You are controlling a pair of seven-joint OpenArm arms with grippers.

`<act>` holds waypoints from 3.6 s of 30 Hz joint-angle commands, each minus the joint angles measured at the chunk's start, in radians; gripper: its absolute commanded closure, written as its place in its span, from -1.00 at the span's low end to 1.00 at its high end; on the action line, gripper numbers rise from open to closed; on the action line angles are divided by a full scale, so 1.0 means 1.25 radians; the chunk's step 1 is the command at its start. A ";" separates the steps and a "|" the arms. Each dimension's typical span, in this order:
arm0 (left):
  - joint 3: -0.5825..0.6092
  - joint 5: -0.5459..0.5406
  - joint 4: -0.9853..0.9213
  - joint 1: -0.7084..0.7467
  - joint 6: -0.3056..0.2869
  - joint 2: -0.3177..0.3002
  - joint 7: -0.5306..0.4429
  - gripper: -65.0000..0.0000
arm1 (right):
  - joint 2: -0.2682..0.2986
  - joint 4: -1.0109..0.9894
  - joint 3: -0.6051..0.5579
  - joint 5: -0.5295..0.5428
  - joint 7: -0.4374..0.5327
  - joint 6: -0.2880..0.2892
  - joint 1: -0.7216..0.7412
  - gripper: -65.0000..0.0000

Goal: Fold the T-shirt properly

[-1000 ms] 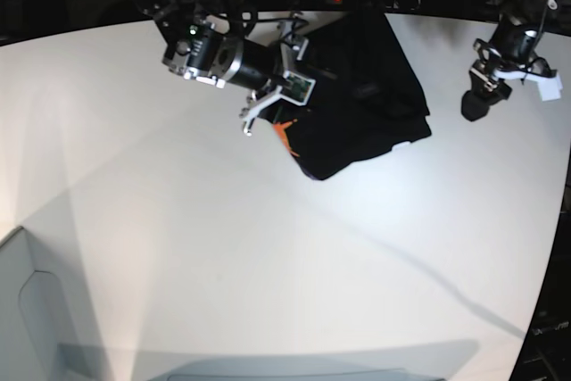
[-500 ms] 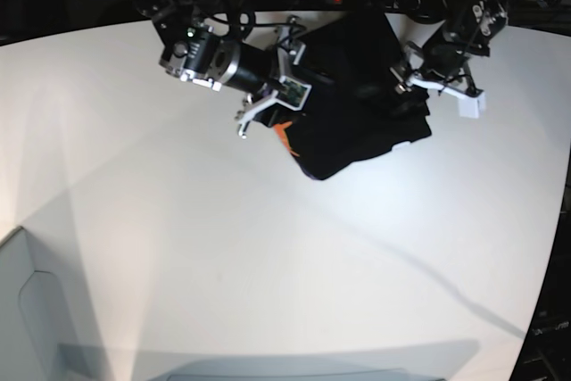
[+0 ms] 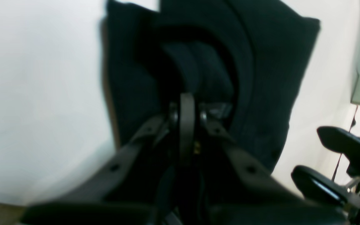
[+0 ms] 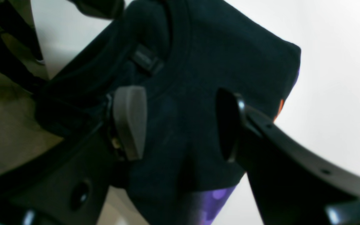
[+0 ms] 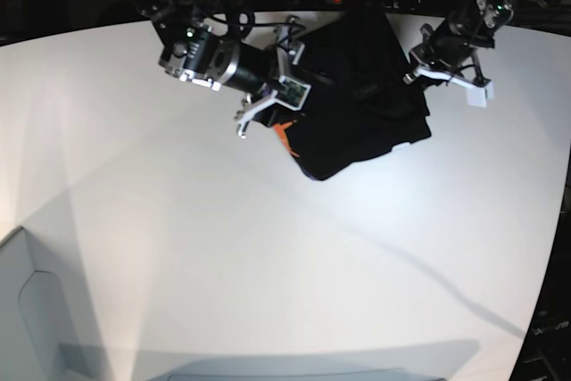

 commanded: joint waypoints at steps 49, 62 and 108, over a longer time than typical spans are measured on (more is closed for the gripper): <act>0.105 0.041 -0.011 -0.033 0.000 0.030 -0.006 0.42 | -0.003 -0.025 0.000 0.012 0.022 0.006 0.012 -0.11; 0.027 -0.024 0.032 0.026 -0.001 0.022 -0.006 1.00 | -0.003 -0.023 0.000 0.012 0.022 0.006 0.015 -0.11; -0.111 -0.053 -0.109 0.106 -0.003 -0.033 -0.007 1.00 | -0.250 -0.280 0.022 0.016 0.022 0.006 0.131 0.70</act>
